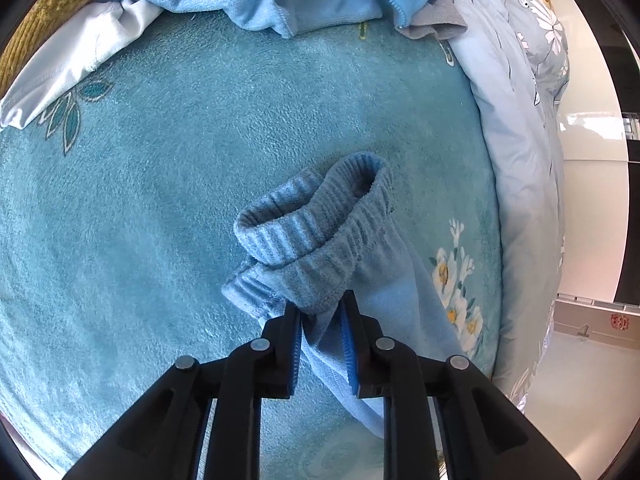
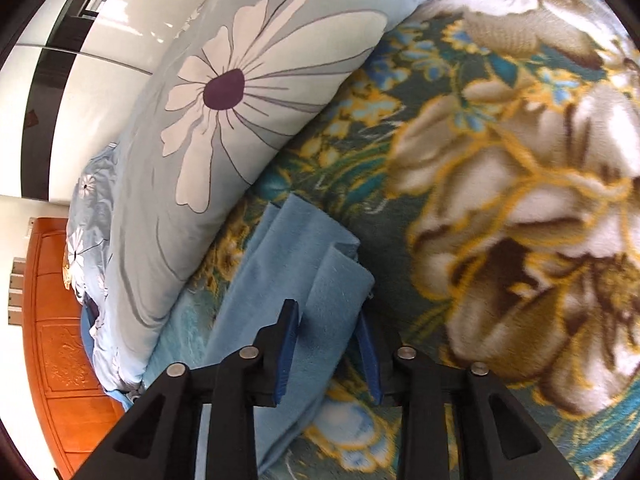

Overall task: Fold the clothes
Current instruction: 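Raise both grippers holding the waistband and leg off the sheet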

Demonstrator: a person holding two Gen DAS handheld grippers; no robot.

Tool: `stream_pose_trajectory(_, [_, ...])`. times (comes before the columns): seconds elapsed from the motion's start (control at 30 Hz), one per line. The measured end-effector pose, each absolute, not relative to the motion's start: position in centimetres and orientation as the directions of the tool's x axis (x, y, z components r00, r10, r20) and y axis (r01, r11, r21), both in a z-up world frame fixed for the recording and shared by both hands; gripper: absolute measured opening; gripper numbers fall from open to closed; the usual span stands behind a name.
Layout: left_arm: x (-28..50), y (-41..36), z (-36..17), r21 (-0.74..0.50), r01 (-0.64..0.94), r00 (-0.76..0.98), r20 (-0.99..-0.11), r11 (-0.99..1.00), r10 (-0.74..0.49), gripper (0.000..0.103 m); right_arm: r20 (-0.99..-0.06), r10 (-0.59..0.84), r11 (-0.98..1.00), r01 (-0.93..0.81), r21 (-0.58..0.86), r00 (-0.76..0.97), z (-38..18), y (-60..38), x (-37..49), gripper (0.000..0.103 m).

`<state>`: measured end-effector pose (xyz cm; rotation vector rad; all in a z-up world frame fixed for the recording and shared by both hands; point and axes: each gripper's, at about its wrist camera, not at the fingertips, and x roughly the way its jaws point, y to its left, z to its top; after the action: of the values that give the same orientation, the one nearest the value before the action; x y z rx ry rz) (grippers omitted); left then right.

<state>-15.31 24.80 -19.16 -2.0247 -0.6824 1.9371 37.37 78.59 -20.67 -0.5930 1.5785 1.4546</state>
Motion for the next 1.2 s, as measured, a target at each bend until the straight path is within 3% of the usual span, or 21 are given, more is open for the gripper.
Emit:
stream_pose_trajectory(0.03, [-15.3, 25.0, -19.1, -0.490, 0.156, 0.001, -0.868, -0.857, 0.497, 0.019, -0.849, 0.211, 0.203, -0.828, 0.522, -0.483, -20.7, 78.7, 37.2, 0.013])
stream_pose_trajectory(0.1, [-15.3, 25.1, -18.9, -0.481, 0.151, -0.004, -0.874, -0.864, 0.486, 0.019, -0.859, 0.212, 0.210, -0.837, 0.506, -0.466, -20.6, 78.9, 36.8, 0.010])
stream_pose_trajectory(0.23, [-15.4, 26.2, -17.3, -0.474, 0.107, -0.019, -0.880, -0.874, 0.475, 0.011, -0.847, 0.255, 0.192, -0.835, 0.516, -0.466, -18.5, 78.4, 36.5, 0.009])
stream_pose_trajectory(0.4, [-16.1, 26.9, -14.1, -0.547, 0.037, -0.035, -0.837, -0.836, 0.546, 0.008, -0.813, 0.321, 0.132, -0.827, 0.547, -0.486, -13.8, 76.1, 37.6, 0.008])
stream_pose_trajectory(0.63, [-15.8, 27.8, -8.4, -0.620, -0.196, 0.038, -0.779, -0.759, 0.626, 0.008, -0.790, 0.408, 0.140, -0.823, 0.550, -0.458, -7.3, 68.5, 42.6, 0.008])
stream_pose_trajectory(0.77, [-16.3, 26.6, -10.8, -0.590, -0.216, 0.077, -0.805, -0.778, 0.589, 0.008, -0.833, 0.370, 0.208, -0.837, 0.507, -0.412, -7.5, 64.0, 47.1, 0.008])
stream_pose_trajectory(1.0, [-15.8, 24.5, -18.7, -0.454, -0.215, 0.178, -0.889, -0.865, 0.423, 0.010, -0.923, 0.199, 0.385, -0.839, 0.384, -0.330, -15.8, 58.0, 51.3, 0.008])
stream_pose_trajectory(1.1, [-15.6, 23.8, -19.2, -0.464, -0.186, 0.190, -0.882, -0.866, 0.431, 0.011, -0.925, 0.194, 0.426, -0.821, 0.380, -0.328, -17.2, 57.1, 52.1, 0.010])
stream_pose_trajectory(1.2, [-15.3, 24.1, -19.0, -0.459, -0.227, 0.207, -0.885, -0.859, 0.418, 0.022, -0.926, 0.196, 0.421, -0.825, 0.377, -0.323, -16.8, 57.3, 52.0, 0.014])
